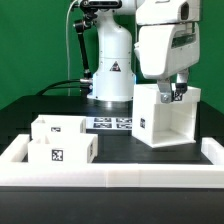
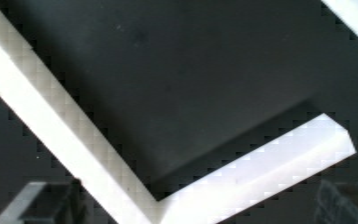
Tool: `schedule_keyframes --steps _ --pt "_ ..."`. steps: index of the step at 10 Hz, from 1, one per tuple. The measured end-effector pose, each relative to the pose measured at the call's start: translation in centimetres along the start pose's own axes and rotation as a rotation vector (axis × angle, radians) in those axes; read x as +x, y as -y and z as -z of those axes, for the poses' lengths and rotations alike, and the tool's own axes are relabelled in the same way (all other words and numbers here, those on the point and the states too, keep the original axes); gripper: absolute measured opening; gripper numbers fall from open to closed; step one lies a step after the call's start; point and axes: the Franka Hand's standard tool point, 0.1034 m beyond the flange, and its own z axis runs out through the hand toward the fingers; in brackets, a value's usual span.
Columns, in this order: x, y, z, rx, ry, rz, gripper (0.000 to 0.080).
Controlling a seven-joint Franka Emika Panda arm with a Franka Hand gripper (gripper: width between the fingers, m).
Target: Assemble drawer
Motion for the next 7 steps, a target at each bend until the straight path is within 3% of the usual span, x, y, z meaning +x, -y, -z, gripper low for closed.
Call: schedule_keyframes --steps 5,7 --pt "-0.1 -0.1 0.0 0.006 -0.008 0.006 0.065" --pt "-0.7 1.3 0.0 0.011 0.004 -0.157 0.065"
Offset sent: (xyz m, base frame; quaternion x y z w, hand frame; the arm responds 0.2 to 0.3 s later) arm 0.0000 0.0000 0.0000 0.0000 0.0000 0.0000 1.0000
